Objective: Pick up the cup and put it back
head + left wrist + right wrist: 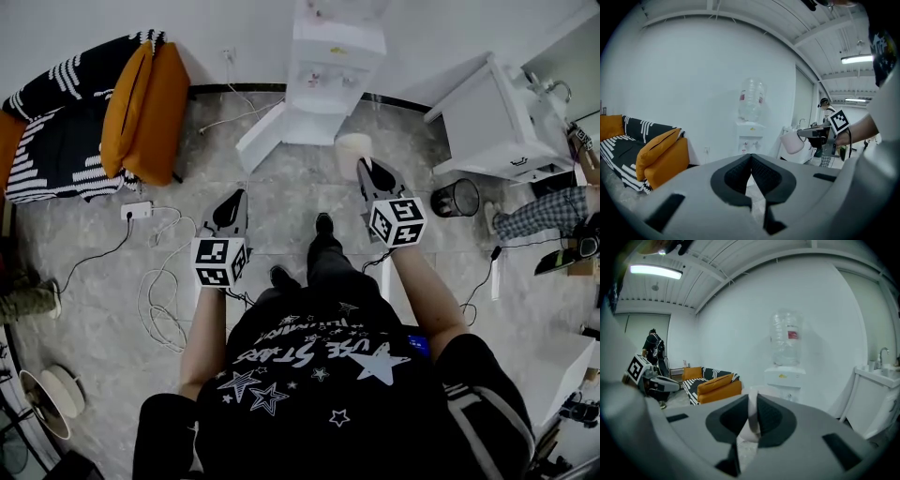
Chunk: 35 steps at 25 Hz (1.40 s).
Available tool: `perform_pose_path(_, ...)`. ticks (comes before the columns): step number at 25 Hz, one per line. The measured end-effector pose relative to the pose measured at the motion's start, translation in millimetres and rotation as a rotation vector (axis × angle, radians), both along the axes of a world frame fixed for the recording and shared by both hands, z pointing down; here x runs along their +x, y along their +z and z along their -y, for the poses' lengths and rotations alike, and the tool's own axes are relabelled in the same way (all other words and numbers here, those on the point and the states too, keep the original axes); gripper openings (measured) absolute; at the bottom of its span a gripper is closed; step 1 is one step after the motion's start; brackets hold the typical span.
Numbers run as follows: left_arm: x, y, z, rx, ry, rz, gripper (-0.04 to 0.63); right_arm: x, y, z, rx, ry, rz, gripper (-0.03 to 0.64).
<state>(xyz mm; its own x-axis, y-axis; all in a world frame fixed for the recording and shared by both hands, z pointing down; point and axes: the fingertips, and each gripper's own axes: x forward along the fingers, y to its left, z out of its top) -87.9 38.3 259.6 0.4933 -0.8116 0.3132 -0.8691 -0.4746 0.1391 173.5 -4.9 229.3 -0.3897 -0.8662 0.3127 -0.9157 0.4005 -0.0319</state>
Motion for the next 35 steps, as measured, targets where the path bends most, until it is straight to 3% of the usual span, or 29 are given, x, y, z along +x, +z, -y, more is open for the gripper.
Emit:
perform_pose_path(5,7,1,12,0.002,0.011,0.023,0.009,-3,18,19,-0.03,-0.03,-0.006,0.041)
perform_pose_path(9,16,27,24,-0.033,0.023,0.052,0.009,-6,69,45,-0.095,-0.044,-0.003,0.041)
perform_pose_path(15,33,114,51,-0.182,-0.006,0.078,0.01,5,175,85,-0.236,-0.042,-0.03,0.041)
perform_pose_path(23,71,215,110,-0.29,-0.047,0.093,0.011,33,305,150,-0.399,-0.056,-0.067,0.041)
perform_pose_path(30,76,323,153,-0.372,-0.087,0.057,0.011,39,428,223,-0.47,-0.036,-0.073,0.041)
perform_pose_path(35,80,420,203,-0.356,-0.068,0.028,0.01,32,521,285,-0.434,-0.029,-0.08,0.041)
